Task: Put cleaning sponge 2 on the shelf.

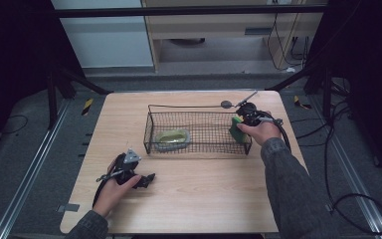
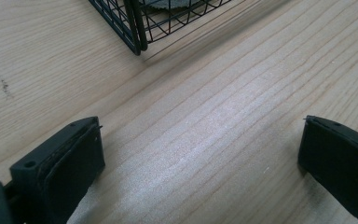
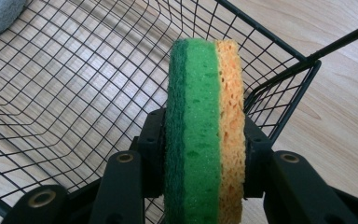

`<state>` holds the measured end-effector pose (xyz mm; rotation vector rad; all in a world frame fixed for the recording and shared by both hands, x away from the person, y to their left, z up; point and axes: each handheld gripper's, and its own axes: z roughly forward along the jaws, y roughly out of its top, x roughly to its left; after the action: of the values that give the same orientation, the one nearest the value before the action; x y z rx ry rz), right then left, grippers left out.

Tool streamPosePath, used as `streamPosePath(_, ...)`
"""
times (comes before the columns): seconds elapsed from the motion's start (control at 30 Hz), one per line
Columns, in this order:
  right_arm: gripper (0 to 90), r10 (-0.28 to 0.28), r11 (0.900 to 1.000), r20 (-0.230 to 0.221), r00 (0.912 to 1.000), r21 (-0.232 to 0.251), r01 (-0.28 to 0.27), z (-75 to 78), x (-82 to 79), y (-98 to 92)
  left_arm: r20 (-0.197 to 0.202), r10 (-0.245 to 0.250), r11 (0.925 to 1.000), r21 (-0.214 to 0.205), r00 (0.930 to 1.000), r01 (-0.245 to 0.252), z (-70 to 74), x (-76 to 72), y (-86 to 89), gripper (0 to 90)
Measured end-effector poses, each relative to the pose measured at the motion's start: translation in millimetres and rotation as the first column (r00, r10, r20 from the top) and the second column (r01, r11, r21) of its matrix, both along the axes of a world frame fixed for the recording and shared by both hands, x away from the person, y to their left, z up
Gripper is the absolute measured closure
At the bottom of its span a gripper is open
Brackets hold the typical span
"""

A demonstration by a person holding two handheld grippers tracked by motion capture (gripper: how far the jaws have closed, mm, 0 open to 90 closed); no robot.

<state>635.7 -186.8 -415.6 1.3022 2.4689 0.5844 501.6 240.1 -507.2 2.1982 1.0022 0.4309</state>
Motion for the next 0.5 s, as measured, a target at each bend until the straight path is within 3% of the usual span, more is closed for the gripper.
streamPosePath(0.5,51.3,-0.011,0.9993,-0.002,0.9999,0.035,0.011,7.2,-4.4,-1.0,0.001,-0.002,1.0,0.002,1.0,0.002,0.1,0.2,0.1,0.0)
